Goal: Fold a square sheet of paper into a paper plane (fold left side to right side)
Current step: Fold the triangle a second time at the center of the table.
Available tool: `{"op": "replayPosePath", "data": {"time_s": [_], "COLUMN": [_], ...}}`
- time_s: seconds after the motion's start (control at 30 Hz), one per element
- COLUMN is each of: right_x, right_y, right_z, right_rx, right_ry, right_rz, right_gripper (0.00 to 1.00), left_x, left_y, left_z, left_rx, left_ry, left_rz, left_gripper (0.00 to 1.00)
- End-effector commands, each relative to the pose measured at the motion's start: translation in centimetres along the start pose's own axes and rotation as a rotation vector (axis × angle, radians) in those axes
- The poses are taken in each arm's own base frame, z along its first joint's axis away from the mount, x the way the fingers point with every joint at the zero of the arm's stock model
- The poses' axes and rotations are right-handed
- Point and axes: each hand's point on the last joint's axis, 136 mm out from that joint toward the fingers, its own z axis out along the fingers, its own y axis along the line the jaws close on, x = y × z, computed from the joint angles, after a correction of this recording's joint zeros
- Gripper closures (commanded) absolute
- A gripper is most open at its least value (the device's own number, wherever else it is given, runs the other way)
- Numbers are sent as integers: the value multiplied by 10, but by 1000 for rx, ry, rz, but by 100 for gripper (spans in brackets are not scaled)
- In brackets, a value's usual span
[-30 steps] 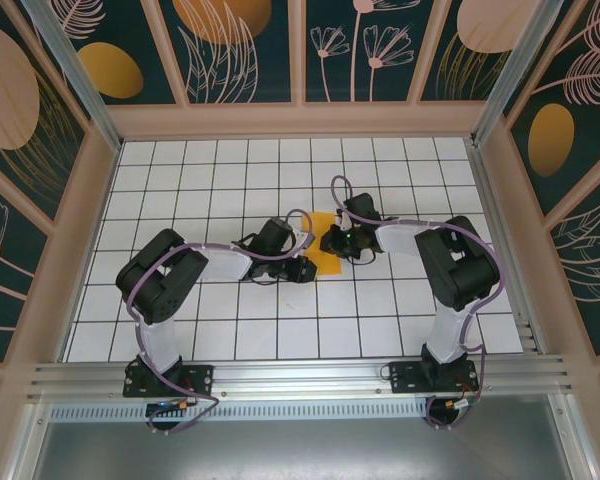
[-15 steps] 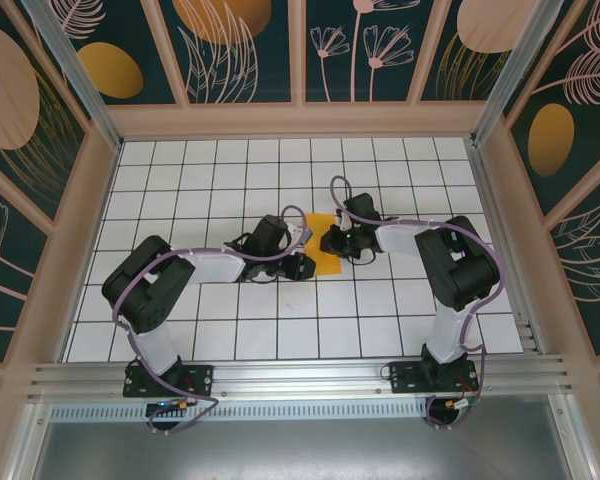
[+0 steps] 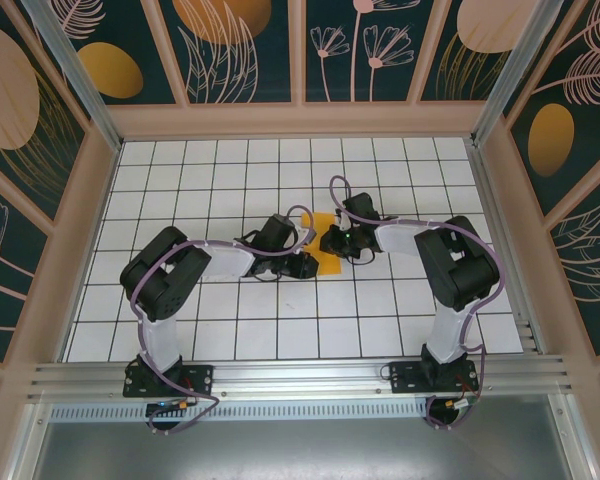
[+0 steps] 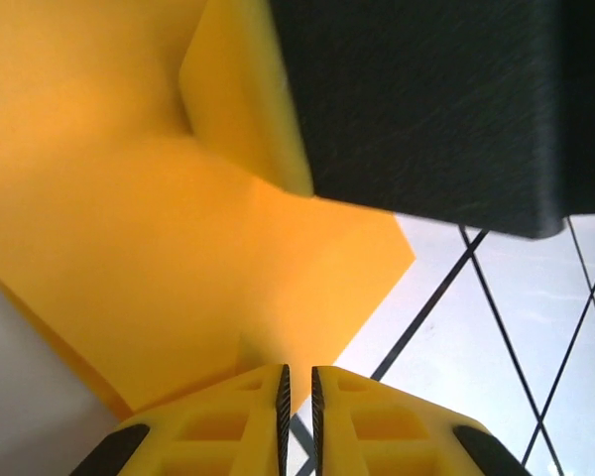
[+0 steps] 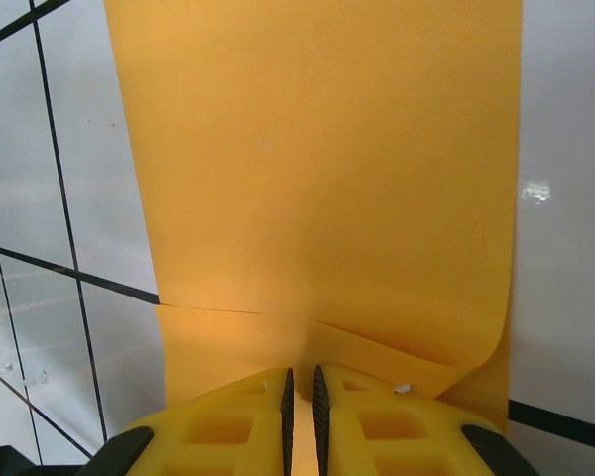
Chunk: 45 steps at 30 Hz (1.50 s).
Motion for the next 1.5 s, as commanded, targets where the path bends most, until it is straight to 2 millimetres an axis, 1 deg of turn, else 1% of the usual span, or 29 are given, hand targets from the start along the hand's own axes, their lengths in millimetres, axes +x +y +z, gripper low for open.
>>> {"op": "replayPosePath", "data": {"time_s": [0.0, 0.17, 0.27, 0.37, 0.43, 0.47, 0.53, 0.73, 0.97, 1.07, 1.23, 1.27, 1.3, 1.47], "right_x": [5, -2, 2, 13, 15, 21, 24, 24, 18, 16, 16, 9, 6, -2], "right_y": [1, 19, 28, 39, 38, 43, 43, 32, 13, 10, 11, 3, 1, -7], "right_z": [-2, -21, -29, -28, -25, -21, -15, 0, 7, 8, 8, 4, 3, 0], "right_rx": [26, -15, -44, -76, -73, -76, -76, -34, 33, 28, 24, 27, 29, 36], "right_ry": [20, -26, -34, -16, -12, -1, 9, 25, 16, 10, 12, -2, -7, -19], "right_rz": [-16, -48, -60, -70, -63, -74, -69, -66, -69, -62, -74, -54, -51, -37], "right_gripper": [82, 86, 90, 91, 91, 91, 91, 91, 91, 91, 91, 91, 91, 90], "left_x": [20, 33, 35, 36, 36, 35, 35, 36, 40, 42, 47, 47, 47, 48], "left_y": [22, 28, 29, 29, 29, 28, 29, 30, 34, 34, 37, 37, 38, 38], "left_z": [3, 3, 3, 3, 4, 3, 4, 5, 7, 8, 9, 10, 10, 10], "left_rx": [-59, -66, -63, -62, -60, -60, -63, -63, -74, -71, -73, -73, -72, -72], "left_ry": [45, 60, 60, 62, 61, 59, 61, 65, 74, 80, 93, 92, 92, 92], "left_rz": [-30, -52, -58, -58, -57, -56, -57, -66, -88, -95, -105, -106, -108, -106], "left_gripper": [85, 92, 95, 96, 97, 97, 97, 98, 99, 100, 100, 100, 100, 100]}}
